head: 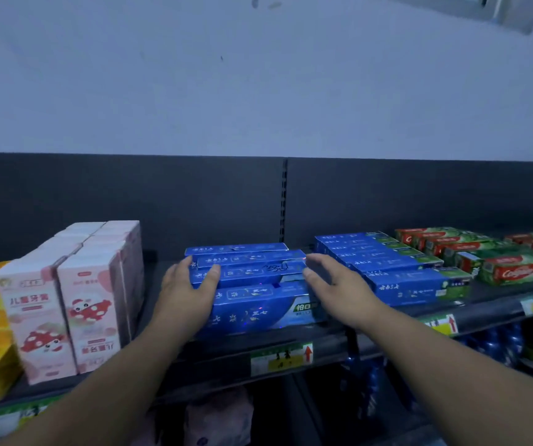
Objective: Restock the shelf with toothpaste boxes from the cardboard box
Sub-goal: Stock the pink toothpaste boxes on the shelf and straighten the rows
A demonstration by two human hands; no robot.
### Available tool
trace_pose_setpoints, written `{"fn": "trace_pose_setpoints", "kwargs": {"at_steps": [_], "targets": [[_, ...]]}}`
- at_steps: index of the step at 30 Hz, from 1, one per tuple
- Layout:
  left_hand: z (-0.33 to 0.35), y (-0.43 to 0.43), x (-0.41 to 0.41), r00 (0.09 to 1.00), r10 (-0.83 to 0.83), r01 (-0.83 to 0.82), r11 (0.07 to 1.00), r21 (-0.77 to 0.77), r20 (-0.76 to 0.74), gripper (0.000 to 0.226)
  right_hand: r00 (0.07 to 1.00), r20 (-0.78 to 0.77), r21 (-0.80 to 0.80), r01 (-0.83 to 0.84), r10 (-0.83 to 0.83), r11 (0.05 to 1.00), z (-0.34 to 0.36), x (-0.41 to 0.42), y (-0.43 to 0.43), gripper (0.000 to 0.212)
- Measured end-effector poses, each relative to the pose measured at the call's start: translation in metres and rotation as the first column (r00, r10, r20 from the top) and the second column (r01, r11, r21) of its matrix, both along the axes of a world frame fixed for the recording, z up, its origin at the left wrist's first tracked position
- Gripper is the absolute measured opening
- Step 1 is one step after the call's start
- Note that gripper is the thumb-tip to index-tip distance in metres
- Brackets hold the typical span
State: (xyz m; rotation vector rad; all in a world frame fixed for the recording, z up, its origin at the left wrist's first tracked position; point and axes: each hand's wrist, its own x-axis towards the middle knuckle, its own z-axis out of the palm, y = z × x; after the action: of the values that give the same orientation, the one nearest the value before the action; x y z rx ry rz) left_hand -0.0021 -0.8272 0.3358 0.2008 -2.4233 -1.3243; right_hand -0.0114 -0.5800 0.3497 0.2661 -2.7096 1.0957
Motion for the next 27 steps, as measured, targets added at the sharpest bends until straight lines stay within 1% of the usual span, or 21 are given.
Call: {"fn": "trace_pose_setpoints", "kwargs": {"at_steps": [2,4,9,11,14,16,19,24,27], "targets": [[0.001,0.000,-0.006,0.998,0.011,-0.018,0.992,0.124,0.057,0.064,0.998,0.056,-0.068,-0.009,0.012,0.998,0.007,-0.016,-0.003,0.049],[0.001,0.001,-0.008,0.997,0.017,-0.035,0.973,0.228,0.080,0.062,0.994,0.107,-0.134,-0.022,0.037,0.991,0.011,-0.026,-0.005,0.051],[-0.001,0.006,-0.007,0.998,0.052,-0.061,0.939,0.338,0.035,0.053,0.985,0.161,-0.209,-0.034,0.069,0.977,0.016,-0.039,-0.002,0.052],[-0.001,0.011,-0.001,0.997,0.068,-0.073,0.927,0.368,0.026,0.052,0.981,0.170,-0.212,-0.052,0.089,0.976,0.017,-0.039,0.000,0.051],[0.001,0.020,0.010,0.993,0.114,-0.118,0.937,0.328,0.032,0.059,0.976,0.162,-0.138,-0.120,0.142,0.983,0.014,-0.036,0.003,0.052],[0.002,0.028,0.018,0.988,0.149,-0.153,0.947,0.281,0.036,0.059,0.969,0.163,-0.093,-0.174,0.187,0.980,0.013,-0.032,0.005,0.052],[0.003,0.041,0.028,0.982,0.188,-0.189,0.957,0.219,0.026,0.061,0.952,0.157,-0.074,-0.252,0.261,0.965,0.012,-0.027,0.010,0.050],[0.000,0.059,0.041,0.968,0.248,-0.249,0.959,0.135,0.026,0.060,0.926,0.146,0.014,-0.353,0.348,0.935,0.010,-0.027,0.019,0.052],[0.002,0.064,0.045,0.960,0.279,-0.280,0.956,0.086,0.031,0.058,0.915,0.144,0.030,-0.385,0.378,0.922,0.008,-0.032,0.022,0.051]]}}
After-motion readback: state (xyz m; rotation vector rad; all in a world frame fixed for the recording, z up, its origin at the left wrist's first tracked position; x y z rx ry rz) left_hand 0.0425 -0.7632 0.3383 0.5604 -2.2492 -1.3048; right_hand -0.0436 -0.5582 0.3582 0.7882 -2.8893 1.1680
